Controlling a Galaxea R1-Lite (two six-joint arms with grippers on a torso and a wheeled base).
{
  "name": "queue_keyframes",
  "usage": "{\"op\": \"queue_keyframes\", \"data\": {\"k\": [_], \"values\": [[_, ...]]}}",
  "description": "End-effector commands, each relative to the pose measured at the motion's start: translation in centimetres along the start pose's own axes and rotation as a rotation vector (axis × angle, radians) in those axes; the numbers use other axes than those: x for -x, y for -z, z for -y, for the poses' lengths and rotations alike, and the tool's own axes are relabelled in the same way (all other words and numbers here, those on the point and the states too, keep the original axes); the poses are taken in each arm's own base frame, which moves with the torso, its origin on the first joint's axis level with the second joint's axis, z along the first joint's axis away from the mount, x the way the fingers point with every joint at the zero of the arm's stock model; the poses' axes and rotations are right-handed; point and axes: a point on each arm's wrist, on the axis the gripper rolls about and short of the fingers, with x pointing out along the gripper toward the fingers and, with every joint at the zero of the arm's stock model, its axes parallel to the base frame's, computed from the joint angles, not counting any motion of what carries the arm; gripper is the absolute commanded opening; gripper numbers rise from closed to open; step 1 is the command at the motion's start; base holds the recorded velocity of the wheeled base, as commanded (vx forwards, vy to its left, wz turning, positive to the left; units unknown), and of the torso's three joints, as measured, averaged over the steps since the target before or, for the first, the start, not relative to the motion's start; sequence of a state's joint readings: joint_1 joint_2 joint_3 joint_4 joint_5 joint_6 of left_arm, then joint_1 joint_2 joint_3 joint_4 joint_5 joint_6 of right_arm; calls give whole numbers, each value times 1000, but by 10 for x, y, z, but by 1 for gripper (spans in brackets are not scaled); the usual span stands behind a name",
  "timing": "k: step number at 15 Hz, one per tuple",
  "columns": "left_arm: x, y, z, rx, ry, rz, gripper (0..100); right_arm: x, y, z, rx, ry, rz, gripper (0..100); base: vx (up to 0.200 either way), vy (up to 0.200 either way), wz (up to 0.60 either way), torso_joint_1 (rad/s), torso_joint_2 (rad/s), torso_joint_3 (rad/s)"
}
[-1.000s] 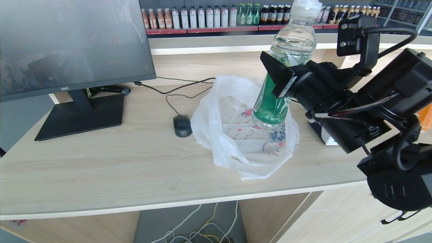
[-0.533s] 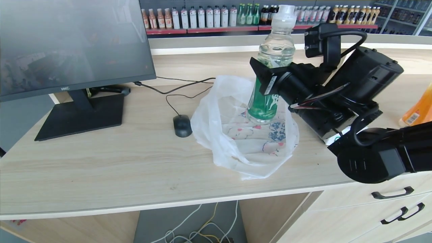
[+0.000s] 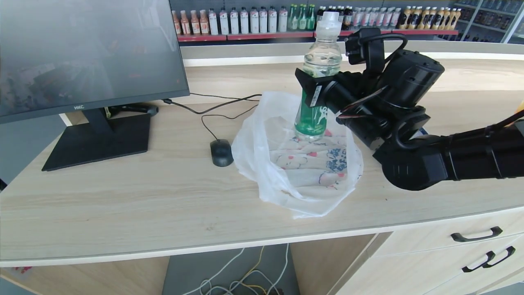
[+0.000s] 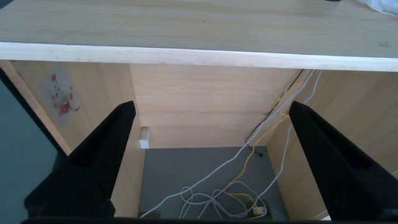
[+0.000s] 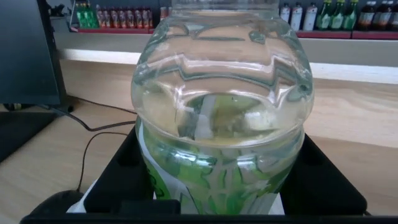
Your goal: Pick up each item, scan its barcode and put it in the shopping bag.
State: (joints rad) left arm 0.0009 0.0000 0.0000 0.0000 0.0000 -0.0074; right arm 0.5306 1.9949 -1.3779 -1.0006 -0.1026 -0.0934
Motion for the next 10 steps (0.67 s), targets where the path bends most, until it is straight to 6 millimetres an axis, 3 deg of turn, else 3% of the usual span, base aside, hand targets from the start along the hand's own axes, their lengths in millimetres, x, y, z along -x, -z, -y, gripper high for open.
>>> {"op": "queue_keyframes", "data": {"k": [1, 4, 10], "values": [[0, 0, 0, 0, -1, 0, 100, -13, 19, 1, 5, 6, -13, 0, 0, 0, 0, 0, 0, 0], [0, 0, 0, 0, -1, 0, 100, -18, 34, 2, 8, 6, -40, 0, 0, 0, 0, 0, 0, 0], [0, 0, 0, 0, -1, 0, 100, -20, 47, 1, 9, -2, -61, 0, 0, 0, 0, 0, 0, 0]]}}
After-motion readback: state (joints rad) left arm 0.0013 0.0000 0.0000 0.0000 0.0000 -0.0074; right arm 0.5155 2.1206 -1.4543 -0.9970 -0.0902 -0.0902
